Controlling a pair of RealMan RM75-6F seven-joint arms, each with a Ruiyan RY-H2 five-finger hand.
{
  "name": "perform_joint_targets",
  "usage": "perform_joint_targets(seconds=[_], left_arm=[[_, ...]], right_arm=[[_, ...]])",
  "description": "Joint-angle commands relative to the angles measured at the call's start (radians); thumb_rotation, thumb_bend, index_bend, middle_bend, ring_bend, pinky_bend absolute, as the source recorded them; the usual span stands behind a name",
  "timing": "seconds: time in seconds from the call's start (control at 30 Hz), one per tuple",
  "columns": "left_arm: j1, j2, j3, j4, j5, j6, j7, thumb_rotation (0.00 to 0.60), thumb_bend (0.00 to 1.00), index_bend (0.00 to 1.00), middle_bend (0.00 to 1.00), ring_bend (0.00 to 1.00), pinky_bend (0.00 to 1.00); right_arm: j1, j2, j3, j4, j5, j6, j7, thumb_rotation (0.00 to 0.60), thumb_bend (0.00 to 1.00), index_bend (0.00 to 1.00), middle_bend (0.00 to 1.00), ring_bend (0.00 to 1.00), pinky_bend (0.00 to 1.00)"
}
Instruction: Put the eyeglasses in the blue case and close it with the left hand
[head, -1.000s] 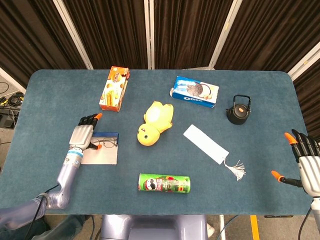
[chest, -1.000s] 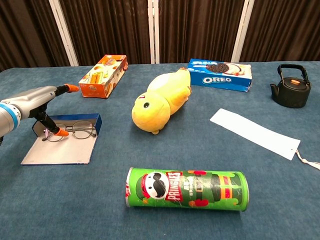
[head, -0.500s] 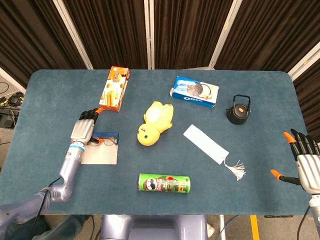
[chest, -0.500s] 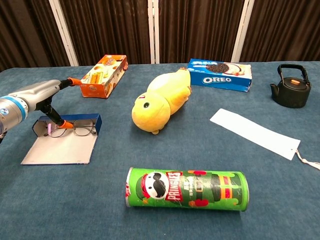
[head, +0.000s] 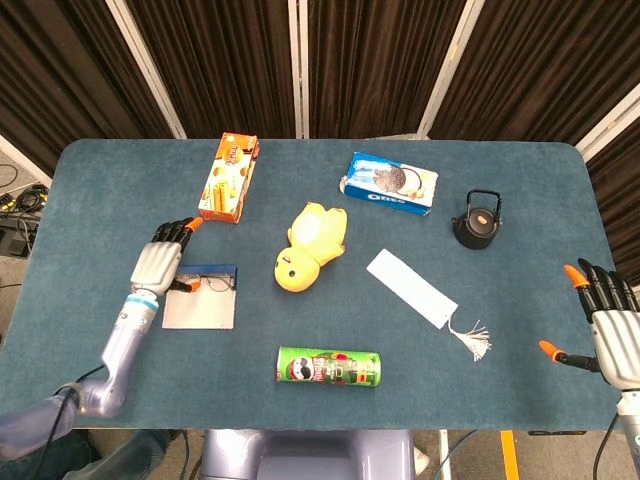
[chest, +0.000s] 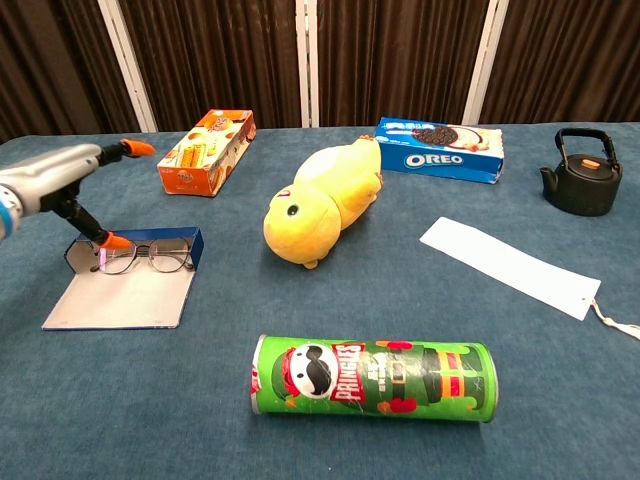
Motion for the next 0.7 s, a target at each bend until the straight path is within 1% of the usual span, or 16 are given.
perform_joint_targets(seconds=[0.03, 0.07, 0.13, 0.23, 0.33, 0.4, 0.47, 0.6, 0.7], left_arm=[[0.065, 0.12, 0.047, -0.181, 0.031, 0.066, 0.058, 0.6, 0.03, 0.0, 0.0, 0.0, 0.0], [0.077, 0.141, 0.059, -0.218, 0.037, 0.075, 0.069, 0.6, 0.03, 0.0, 0.0, 0.0, 0.0], [0.103, 0.182, 0.091, -0.287, 0.055, 0.091, 0.084, 0.6, 0.04, 0.04, 0.0, 0.0, 0.0], [0.128, 0.216, 0.123, -0.34, 0.078, 0.117, 0.117, 0.6, 0.06, 0.17, 0.0, 0.0, 0.0], [0.149, 0.23, 0.151, -0.366, 0.104, 0.144, 0.146, 0.6, 0.12, 0.25, 0.0, 0.0, 0.0], [0.161, 0.228, 0.166, -0.368, 0.114, 0.153, 0.16, 0.6, 0.13, 0.3, 0.0, 0.0, 0.0], [0.167, 0.222, 0.174, -0.362, 0.117, 0.154, 0.166, 0.6, 0.14, 0.33, 0.0, 0.0, 0.0], [0.172, 0.191, 0.178, -0.325, 0.123, 0.152, 0.158, 0.6, 0.14, 0.36, 0.0, 0.0, 0.0], [0.169, 0.155, 0.176, -0.286, 0.12, 0.133, 0.14, 0.6, 0.15, 0.37, 0.0, 0.0, 0.0]], right_arm=[[-0.006, 0.008, -0.004, -0.005, -0.014, 0.013, 0.014, 0.6, 0.0, 0.0, 0.0, 0.0, 0.0], [-0.007, 0.01, -0.005, -0.007, -0.018, 0.016, 0.018, 0.6, 0.0, 0.0, 0.0, 0.0, 0.0], [-0.01, 0.014, -0.007, -0.009, -0.028, 0.023, 0.025, 0.6, 0.0, 0.0, 0.0, 0.0, 0.0], [-0.013, 0.018, -0.01, -0.013, -0.039, 0.029, 0.033, 0.6, 0.0, 0.0, 0.0, 0.0, 0.0], [-0.016, 0.023, -0.013, -0.016, -0.05, 0.037, 0.04, 0.6, 0.0, 0.0, 0.0, 0.0, 0.0], [-0.019, 0.026, -0.014, -0.018, -0.055, 0.042, 0.046, 0.6, 0.0, 0.0, 0.0, 0.0, 0.0], [-0.02, 0.027, -0.015, -0.018, -0.057, 0.045, 0.048, 0.6, 0.0, 0.0, 0.0, 0.0, 0.0], [-0.021, 0.028, -0.016, -0.019, -0.06, 0.046, 0.049, 0.6, 0.0, 0.0, 0.0, 0.0, 0.0], [-0.019, 0.028, -0.016, -0.017, -0.058, 0.043, 0.049, 0.6, 0.0, 0.0, 0.0, 0.0, 0.0]])
